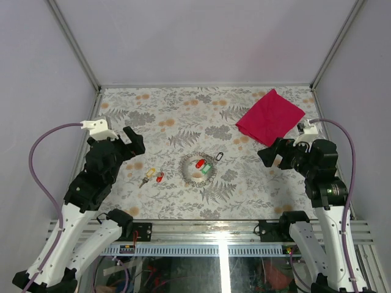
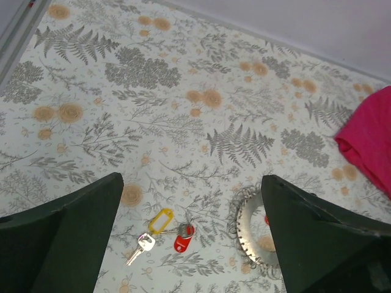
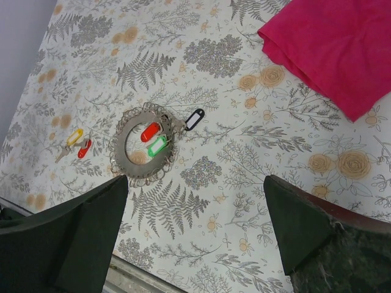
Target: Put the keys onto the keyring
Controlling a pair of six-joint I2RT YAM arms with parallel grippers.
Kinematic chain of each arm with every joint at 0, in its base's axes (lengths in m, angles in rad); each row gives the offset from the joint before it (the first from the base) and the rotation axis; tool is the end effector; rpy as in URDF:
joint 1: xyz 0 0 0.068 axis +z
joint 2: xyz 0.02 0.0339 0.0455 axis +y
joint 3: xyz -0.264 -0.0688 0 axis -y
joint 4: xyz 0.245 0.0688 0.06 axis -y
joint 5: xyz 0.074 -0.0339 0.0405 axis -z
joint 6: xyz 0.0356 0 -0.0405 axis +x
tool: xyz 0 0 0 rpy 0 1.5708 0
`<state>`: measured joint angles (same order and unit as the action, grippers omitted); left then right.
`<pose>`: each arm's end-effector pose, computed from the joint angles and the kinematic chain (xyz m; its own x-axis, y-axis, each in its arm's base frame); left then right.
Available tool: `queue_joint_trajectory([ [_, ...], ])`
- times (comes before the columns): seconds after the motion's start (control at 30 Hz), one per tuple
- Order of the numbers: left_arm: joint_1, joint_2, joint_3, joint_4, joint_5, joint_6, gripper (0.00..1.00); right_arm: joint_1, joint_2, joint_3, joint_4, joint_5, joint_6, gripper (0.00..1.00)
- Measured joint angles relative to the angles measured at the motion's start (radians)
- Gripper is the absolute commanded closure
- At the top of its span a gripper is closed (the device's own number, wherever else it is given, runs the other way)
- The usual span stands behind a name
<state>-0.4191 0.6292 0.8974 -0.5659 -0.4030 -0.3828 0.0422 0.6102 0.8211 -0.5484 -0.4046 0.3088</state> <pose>0.1235 -0.0397 0.3603 -0.2604 -0.2601 -0.9298 -0.0705 0.9656 -0.2504 0.1307 0.0195 0.3394 -0.4398 0.2611 -0.8593 -0.2900 0.8643 0.4110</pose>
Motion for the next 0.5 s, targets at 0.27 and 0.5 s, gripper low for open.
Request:
queue_joint_trajectory([
  [0.27,0.000,0.018,-0.018,-0.029,-0.016,0.007,0.00,0.034,0.024,0.000,0.000,0.004,-0.019,0.01],
  [0.5,0.000,0.047,-0.023,-0.029,-0.028,0.006,0.00,0.069,0.061,0.007,-0.002,0.018,-0.047,0.01],
])
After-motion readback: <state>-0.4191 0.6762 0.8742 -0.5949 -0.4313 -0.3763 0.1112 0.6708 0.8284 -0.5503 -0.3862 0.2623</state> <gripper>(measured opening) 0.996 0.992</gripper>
